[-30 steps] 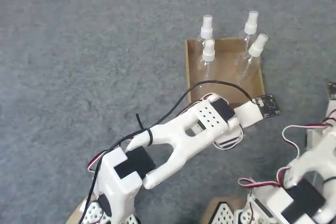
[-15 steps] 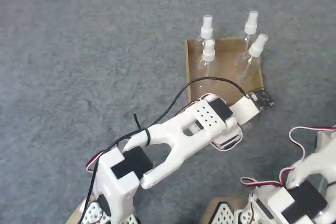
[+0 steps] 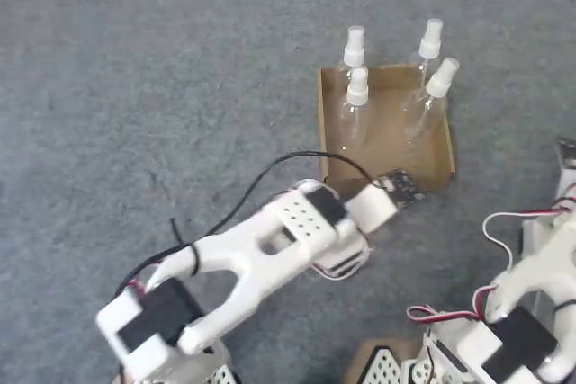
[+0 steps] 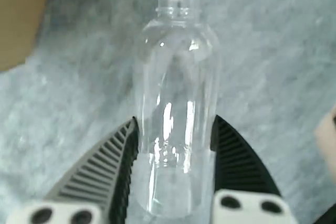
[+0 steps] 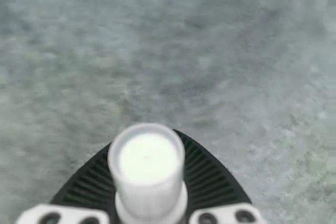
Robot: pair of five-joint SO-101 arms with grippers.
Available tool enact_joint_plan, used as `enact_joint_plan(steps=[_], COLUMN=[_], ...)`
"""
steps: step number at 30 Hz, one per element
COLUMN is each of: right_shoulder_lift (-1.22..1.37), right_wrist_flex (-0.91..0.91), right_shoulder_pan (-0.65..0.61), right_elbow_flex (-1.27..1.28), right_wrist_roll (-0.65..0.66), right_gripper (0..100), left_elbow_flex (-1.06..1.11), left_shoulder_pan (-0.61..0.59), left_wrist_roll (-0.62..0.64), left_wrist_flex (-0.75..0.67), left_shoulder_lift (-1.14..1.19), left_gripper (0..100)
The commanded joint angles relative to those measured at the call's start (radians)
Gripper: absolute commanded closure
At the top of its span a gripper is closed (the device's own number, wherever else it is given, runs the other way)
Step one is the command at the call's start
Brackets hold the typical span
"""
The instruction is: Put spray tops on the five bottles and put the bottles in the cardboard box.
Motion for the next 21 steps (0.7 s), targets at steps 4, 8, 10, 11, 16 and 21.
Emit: enact_joint_plan(steps=[4,8,10,11,16,21], right_shoulder_lift=[-0.070,-0.070,-0.070,-0.070,-0.068,-0.068], right_wrist_flex=[0.200,0.328,0.384,0.415,0.530,0.547], right_shoulder_pan=[-0.252,-0.433,-0.518,-0.559,-0.760,-0.943], right_elbow_flex=[-0.190,-0.327,-0.405,-0.446,-0.609,-0.694], right_wrist_roll=[-0.155,-0.298,-0.365,-0.397,-0.511,-0.641], right_gripper=[99.2,99.2,99.2,99.2,99.2,99.2], left_elbow_flex=[0.061,0.058,0.058,0.058,0.041,-0.091], left_shoulder_pan=[-0.060,-0.061,-0.060,-0.064,-0.095,-0.224], left_wrist_roll=[-0.020,0.057,0.061,0.061,0.049,0.009], left_wrist_flex=[0.015,0.015,0.015,0.015,0.061,0.245], left_shoulder_lift=[-0.123,-0.175,-0.193,-0.201,-0.259,-0.377], left_gripper=[85,78,77,77,77,78])
